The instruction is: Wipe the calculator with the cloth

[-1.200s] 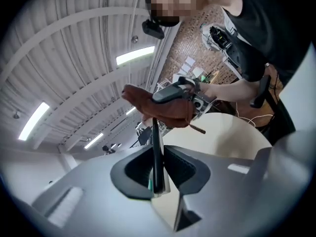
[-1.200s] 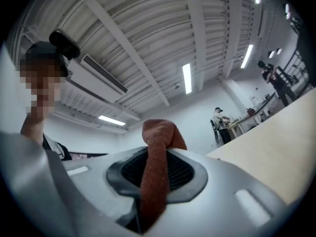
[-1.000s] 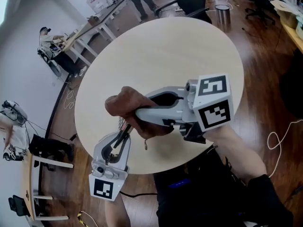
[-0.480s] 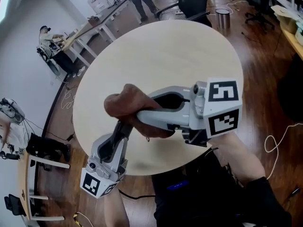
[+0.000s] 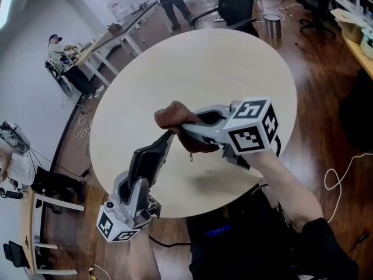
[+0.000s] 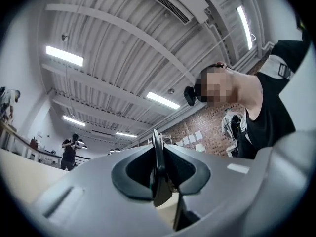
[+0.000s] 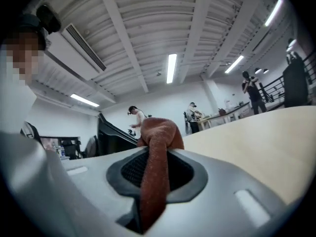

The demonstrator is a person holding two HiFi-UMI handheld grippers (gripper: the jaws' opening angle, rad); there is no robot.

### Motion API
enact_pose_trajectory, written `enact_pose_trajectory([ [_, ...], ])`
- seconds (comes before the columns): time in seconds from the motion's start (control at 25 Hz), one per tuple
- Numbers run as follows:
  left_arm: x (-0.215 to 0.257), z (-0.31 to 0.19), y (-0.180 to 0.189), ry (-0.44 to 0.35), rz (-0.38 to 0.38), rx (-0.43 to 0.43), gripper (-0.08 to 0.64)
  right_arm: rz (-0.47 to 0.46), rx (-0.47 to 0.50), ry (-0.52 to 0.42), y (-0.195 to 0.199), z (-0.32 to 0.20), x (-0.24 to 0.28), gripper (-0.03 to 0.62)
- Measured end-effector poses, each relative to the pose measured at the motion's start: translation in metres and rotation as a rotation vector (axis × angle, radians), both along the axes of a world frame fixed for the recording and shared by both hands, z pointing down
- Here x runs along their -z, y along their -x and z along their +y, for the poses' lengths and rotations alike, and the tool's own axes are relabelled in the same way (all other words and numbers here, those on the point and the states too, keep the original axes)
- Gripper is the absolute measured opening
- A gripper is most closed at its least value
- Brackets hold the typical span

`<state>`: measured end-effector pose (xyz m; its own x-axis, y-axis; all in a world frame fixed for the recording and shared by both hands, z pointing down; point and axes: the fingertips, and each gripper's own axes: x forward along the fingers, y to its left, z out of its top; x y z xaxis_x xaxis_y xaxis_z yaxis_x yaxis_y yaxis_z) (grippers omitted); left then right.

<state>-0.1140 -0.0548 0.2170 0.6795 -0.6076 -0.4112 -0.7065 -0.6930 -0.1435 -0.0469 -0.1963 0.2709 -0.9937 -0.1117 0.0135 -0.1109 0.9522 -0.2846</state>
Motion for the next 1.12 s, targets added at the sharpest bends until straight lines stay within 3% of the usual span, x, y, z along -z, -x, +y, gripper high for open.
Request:
enact_pose_trajectory([
  [0.08,0.001,-0.002,0.006,0.018,0.076,-0.025,0.064,0.027,-0.053,0.027,-0.01,-0.016,-0.008,0.077],
  [0.16,0.004,-0.002,0.02,0.034,0.147,-0.047,0.065,-0.018,-0.061,0.026,-0.013,-0.011,0.007,0.077],
  [0.36,0.0,0.002,0.027,0.068,0.251,-0.118,0.066,-0.222,0.117,-0.109,-0.001,0.063,0.074,0.077],
  [0.44,-0.002,0.004,0.023,0.084,0.298,-0.154,0.066,-0.206,0.133,-0.13,0.005,0.07,0.071,0.077],
  [0.56,-0.004,-0.003,0.032,0.126,0.396,-0.184,0.067,-0.123,0.03,-0.083,0.009,0.033,0.045,0.077],
  [0.64,-0.007,-0.011,0.04,0.167,0.51,-0.217,0.069,-0.02,-0.061,-0.056,0.007,0.001,0.015,0.077],
  [0.76,-0.011,-0.021,0.046,0.214,0.744,-0.278,0.066,0.099,-0.168,-0.015,-0.009,-0.029,-0.024,0.077],
  [0.96,-0.023,-0.035,0.085,0.244,1.035,-0.284,0.066,0.038,-0.188,0.009,-0.006,-0.016,-0.011,0.077],
  [1.12,-0.027,-0.044,0.092,0.238,1.115,-0.255,0.067,-0.074,-0.171,-0.062,0.01,0.018,0.032,0.077],
])
